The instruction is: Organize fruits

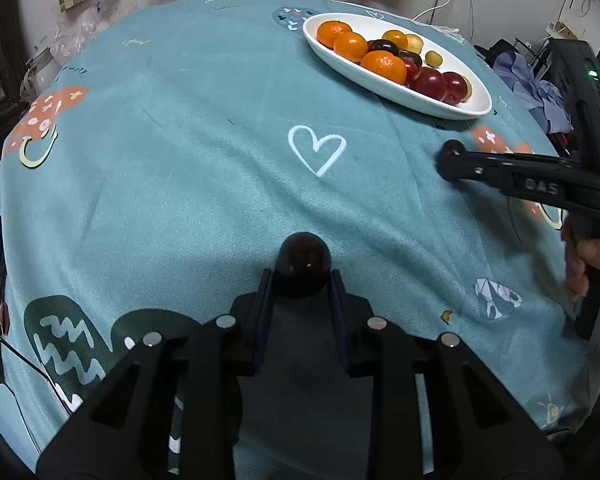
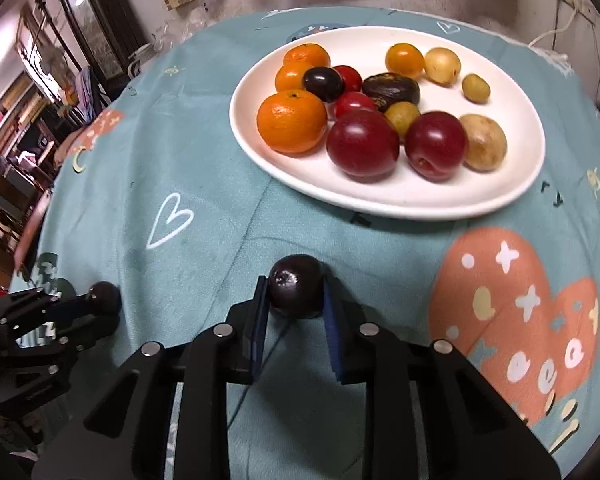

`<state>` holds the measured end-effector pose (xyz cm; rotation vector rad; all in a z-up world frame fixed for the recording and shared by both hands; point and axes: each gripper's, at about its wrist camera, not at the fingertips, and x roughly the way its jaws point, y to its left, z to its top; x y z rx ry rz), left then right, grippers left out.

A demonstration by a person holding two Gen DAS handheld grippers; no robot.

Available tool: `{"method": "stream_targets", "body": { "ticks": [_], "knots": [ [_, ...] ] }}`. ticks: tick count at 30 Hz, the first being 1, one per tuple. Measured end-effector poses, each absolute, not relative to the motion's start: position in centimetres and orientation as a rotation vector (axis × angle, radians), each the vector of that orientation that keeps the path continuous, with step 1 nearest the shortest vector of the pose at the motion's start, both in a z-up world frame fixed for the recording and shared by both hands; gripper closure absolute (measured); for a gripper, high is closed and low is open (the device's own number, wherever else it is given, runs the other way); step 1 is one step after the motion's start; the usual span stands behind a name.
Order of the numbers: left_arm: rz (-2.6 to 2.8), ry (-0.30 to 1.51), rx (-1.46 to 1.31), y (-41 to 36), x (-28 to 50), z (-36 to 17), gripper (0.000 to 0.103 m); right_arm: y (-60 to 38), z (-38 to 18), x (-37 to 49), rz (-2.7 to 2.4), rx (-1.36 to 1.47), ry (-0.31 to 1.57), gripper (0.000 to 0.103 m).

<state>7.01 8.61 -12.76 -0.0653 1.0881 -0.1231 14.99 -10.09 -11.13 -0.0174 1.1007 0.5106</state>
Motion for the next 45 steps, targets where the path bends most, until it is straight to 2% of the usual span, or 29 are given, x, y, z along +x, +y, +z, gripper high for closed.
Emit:
{"method": "stream_targets", "body": {
  "ticks": [5,9,13,18,19,20,21,28,30,34,42,45],
  "knots": [
    [-0.181,1.102,-0.100,7.2,5.8,-12.4,0.075,-10.8,-9.7,9.0,0.566,-0.019,1.088,0.077],
    [-0.318,1.113,-0.042,3.0,3.3,-11.9,0.075,-11.7,-8.9,3.1,0.597,-0.081,1.082,0.077],
    [-0.402,1.087,0.037,0.0,2.6,-10.8,0.075,-13.4,-8.0,1.6,0.551,-0.086,1.062,0.077],
    [-0.359,1.070,0.021,1.0,3.3,-9.4,0.075,-15.6,-7.0,1.3,0.496,-0.018,1.027,0.077],
    [-0.309,1.061,0.010,2.0,3.5,-9.6,0.073,-15.8,-7.1,1.2,0.490,-0.005,1.032,0.077],
    [-0.284,1.060,-0.027,3.1,3.7,-9.8,0.061,-16.0,-7.1,1.0,0.487,-0.002,1.033,0.077],
    [-0.267,1.062,-0.076,4.2,4.2,-9.9,0.056,-15.9,-7.1,1.0,0.486,-0.001,1.034,0.077],
    [-0.162,1.051,-0.067,6.3,7.6,-11.5,0.057,-16.3,-6.4,0.0,0.473,-0.018,1.021,0.077],
    [-0.156,1.057,-0.077,6.5,8.1,-12.0,0.065,-16.4,-6.2,0.0,0.466,-0.015,1.020,0.077],
    [-0.166,1.067,-0.068,6.6,9.0,-12.6,0.073,-17.0,-6.1,-0.1,0.450,-0.002,1.019,0.077],
    [-0.233,1.081,-0.131,5.6,6.7,-11.4,0.073,-17.2,-6.4,-0.4,0.448,0.015,1.026,0.077],
    [-0.271,1.052,-0.072,3.6,4.9,-10.0,0.073,-17.1,-7.3,-0.1,0.454,0.028,1.054,0.077]
  ]
}}
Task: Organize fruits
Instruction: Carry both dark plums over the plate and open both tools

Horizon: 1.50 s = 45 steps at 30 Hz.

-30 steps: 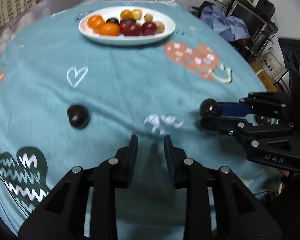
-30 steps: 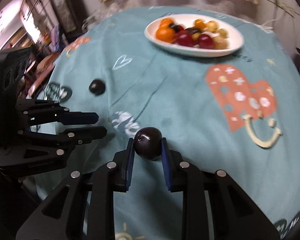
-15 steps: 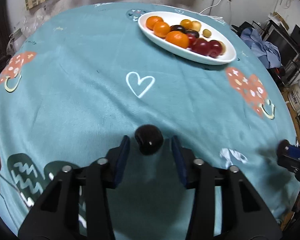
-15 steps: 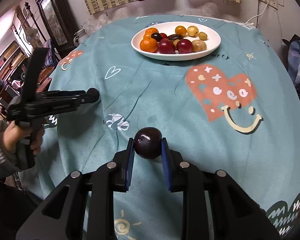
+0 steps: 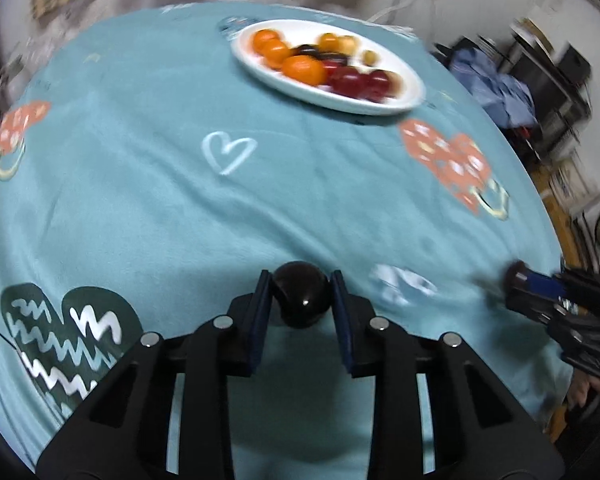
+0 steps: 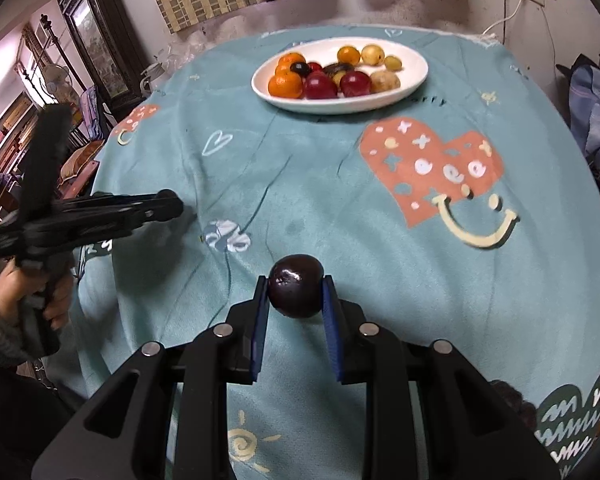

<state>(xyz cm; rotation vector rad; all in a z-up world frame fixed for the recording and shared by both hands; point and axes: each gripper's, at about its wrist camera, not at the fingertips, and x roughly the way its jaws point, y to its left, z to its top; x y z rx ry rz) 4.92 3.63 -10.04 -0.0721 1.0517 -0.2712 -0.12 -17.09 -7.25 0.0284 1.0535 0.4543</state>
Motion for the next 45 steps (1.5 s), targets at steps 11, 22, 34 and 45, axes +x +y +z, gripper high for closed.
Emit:
{"method": "stream_targets", "body": {
  "ticks": [11,22,34,45],
  "knots": [
    [-0.303,0.710,-0.018,0.8,13.4,6.9,0.073,-19.1,11.3,9.6,0.428,0.047,0.623,0.077],
    [-0.291,0.681,0.030,-1.8,27.4,9.7,0.073,-19.1,13.3,20.8,0.422,0.074,0.583,0.077],
    [-0.258,0.926,-0.013,-2.3,35.7,-6.5,0.073,-17.4,-3.5,28.1,0.407,0.142,0.908,0.077],
    [-0.231,0.995,-0.041,-1.5,38.0,-10.6,0.073,-16.2,-7.9,29.8,0.400,0.125,0.977,0.077]
  ]
}}
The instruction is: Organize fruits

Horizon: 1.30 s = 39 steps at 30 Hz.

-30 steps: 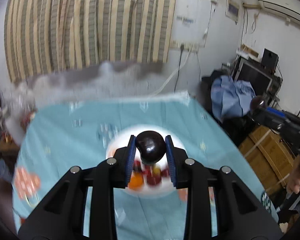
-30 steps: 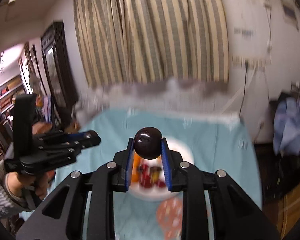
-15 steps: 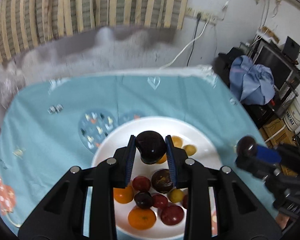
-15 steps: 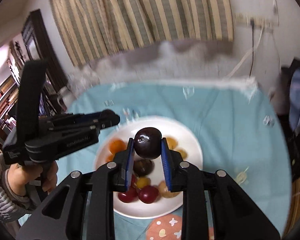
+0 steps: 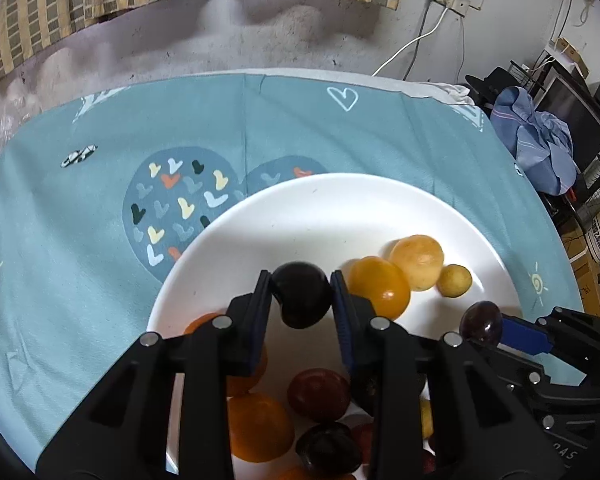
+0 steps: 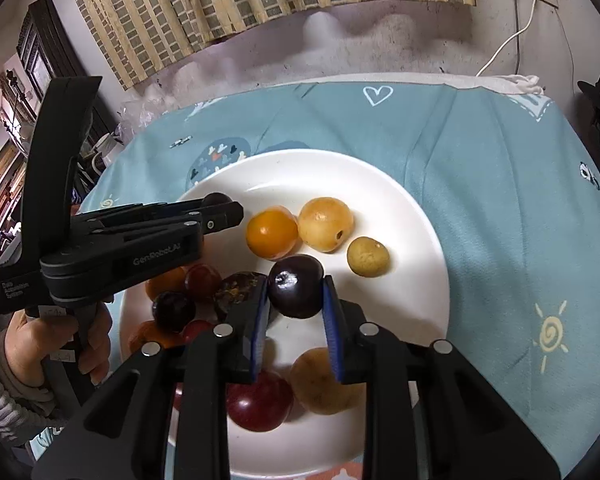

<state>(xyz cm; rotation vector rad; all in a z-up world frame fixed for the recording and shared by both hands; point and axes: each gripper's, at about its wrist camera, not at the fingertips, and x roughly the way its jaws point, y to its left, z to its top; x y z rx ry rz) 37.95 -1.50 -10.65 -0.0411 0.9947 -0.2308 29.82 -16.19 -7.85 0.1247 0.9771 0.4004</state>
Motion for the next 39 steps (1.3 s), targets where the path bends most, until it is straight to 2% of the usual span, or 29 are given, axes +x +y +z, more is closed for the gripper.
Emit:
{"method": "stream_targets", "body": {
  "ticks": [4,9,17,20,25,38,39],
  "knots": [
    [-0.225,1.000,-0.046,-1.6,37.9,-11.1,0.071,-16.3,-8.6,30.2,0.390,0.137,0.995,0.076],
    [-0.213,0.984,-0.029,-2.1,37.7,-10.9,0.054,-16.7,-9.1,30.2,0.381,0.158,1.011,0.076],
    [-0.205,0.987,-0.024,-2.0,37.7,-10.6,0.047,-16.7,-8.5,30.2,0.374,0.157,1.002,0.075],
    [-0.194,0.982,-0.030,-1.9,37.6,-10.1,0.035,-16.6,-7.9,30.2,0.375,0.157,0.990,0.075],
    [-0.179,0.963,-0.022,-1.6,37.1,-8.4,0.032,-16.6,-6.0,29.9,0.377,0.153,0.956,0.075],
    [-0.150,0.858,0.007,-1.2,31.4,-0.5,0.017,-16.6,1.1,25.0,0.376,0.156,0.843,0.075],
    [-0.147,0.850,0.008,-1.2,30.8,0.1,0.015,-16.6,1.4,24.5,0.377,0.157,0.837,0.072]
  ]
}}
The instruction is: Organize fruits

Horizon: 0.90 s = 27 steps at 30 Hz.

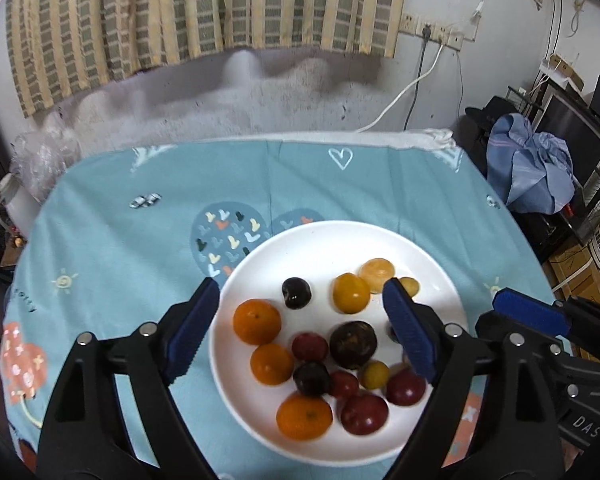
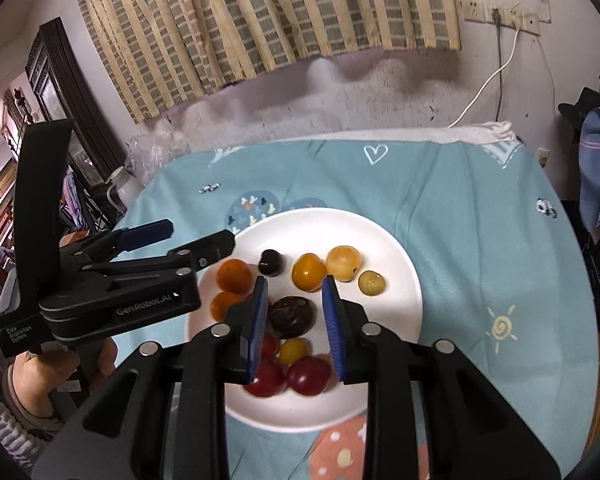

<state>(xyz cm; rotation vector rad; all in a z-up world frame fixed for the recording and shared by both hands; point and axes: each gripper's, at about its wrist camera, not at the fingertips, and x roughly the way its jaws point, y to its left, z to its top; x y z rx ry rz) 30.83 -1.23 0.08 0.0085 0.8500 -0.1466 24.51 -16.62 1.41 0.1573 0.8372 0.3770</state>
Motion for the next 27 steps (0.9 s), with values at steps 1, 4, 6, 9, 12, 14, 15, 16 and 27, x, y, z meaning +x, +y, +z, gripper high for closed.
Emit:
{"method": "stream_targets", "body": {
  "ticks": [1,4,6,9,12,14,15,16,27],
  "knots": [
    [-0.146,0.839,0.010,-1.3,30.0,0.8,0.015,-16.6,2.0,23.8,0.376,0.158,0.827,0.066],
    [-0.137,0.803,0.017,-1.3,27.8,2.7,0.012,-16.6,3.4,21.4,0.360,0.146,0.777,0.045],
    [-0.127,0.779,0.025,-1.4,26.3,3.9,0.010,-16.5,4.2,20.2,0.367,0.127,0.759,0.045],
    [-0.122,0.747,0.031,-1.5,23.8,5.6,0.007,-16.2,5.3,17.8,0.376,0.115,0.737,0.045],
    [-0.118,0.741,0.025,-1.5,21.3,6.5,0.003,-16.2,5.6,15.9,0.379,0.124,0.732,0.044],
    [-0.104,0.755,0.029,-1.5,19.7,6.3,0.002,-16.2,5.4,14.5,0.379,0.130,0.741,0.043],
    [-0.102,0.769,0.028,-1.5,18.9,6.0,0.002,-16.2,5.1,13.8,0.378,0.129,0.752,0.041],
    [-0.101,0.784,0.026,-1.5,18.2,5.6,0.002,-16.1,4.7,13.2,0.376,0.127,0.761,0.041],
    [-0.083,1.004,-0.065,-0.2,10.9,-2.6,0.002,-16.6,-2.8,6.7,0.346,0.162,0.941,0.041]
  ]
}}
